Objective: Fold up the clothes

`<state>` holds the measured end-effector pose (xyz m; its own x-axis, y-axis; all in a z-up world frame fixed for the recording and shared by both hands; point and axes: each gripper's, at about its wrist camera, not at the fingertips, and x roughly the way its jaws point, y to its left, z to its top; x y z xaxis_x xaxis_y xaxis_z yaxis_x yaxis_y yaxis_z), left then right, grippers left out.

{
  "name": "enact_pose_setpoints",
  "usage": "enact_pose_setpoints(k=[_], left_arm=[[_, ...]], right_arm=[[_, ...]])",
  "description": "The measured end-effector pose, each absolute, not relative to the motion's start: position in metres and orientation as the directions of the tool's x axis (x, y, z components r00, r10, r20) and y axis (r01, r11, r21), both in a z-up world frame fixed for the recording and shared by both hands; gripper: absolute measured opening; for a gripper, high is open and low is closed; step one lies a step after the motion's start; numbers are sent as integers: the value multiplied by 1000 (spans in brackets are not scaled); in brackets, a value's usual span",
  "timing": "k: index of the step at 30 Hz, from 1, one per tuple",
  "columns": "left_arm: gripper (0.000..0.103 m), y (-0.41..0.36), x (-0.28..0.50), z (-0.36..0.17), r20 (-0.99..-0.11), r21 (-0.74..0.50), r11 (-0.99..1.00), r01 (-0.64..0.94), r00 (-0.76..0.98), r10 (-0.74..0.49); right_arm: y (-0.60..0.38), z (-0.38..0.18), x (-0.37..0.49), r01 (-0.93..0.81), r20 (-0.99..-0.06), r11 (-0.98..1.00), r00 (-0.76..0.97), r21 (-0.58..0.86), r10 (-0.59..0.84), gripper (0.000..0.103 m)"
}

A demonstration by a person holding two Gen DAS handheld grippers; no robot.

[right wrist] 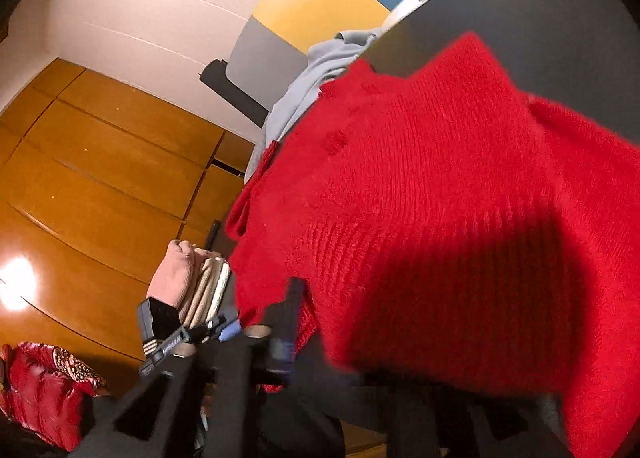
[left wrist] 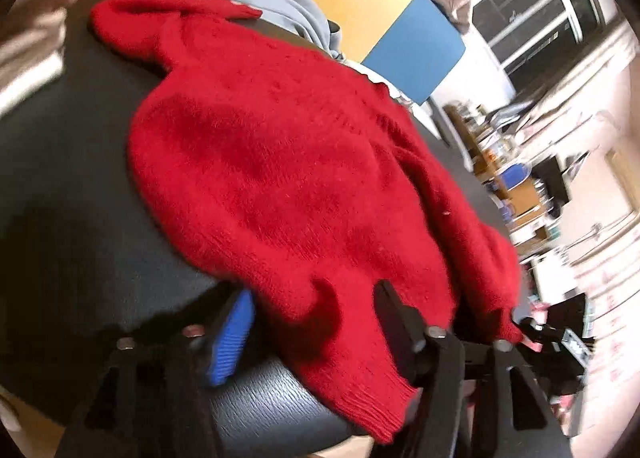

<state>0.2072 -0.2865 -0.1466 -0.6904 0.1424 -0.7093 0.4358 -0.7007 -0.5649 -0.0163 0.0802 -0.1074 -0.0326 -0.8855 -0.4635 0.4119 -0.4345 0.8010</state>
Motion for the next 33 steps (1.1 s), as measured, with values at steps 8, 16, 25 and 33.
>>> enact_pose_setpoints(k=[8, 16, 25, 33], left_arm=[[16, -324, 226, -175, -624, -735, -518, 438, -735, 264], [26, -306, 221, -164, -690, -639, -629, 442, -691, 216], [17, -277, 229, -147, -787, -355, -843, 405, -615, 36], [30, -287, 240, -150, -733, -451, -808, 379, -674, 93]], right_arm=[[77, -124, -5, 376, -525, -493, -18, 785, -851, 52], [88, -113, 5, 336, -538, -529, -76, 779, -840, 69], [99, -122, 4, 261, -530, -534, -92, 804, -843, 79], [107, -132, -4, 257, -430, -429, -56, 866, -901, 83]])
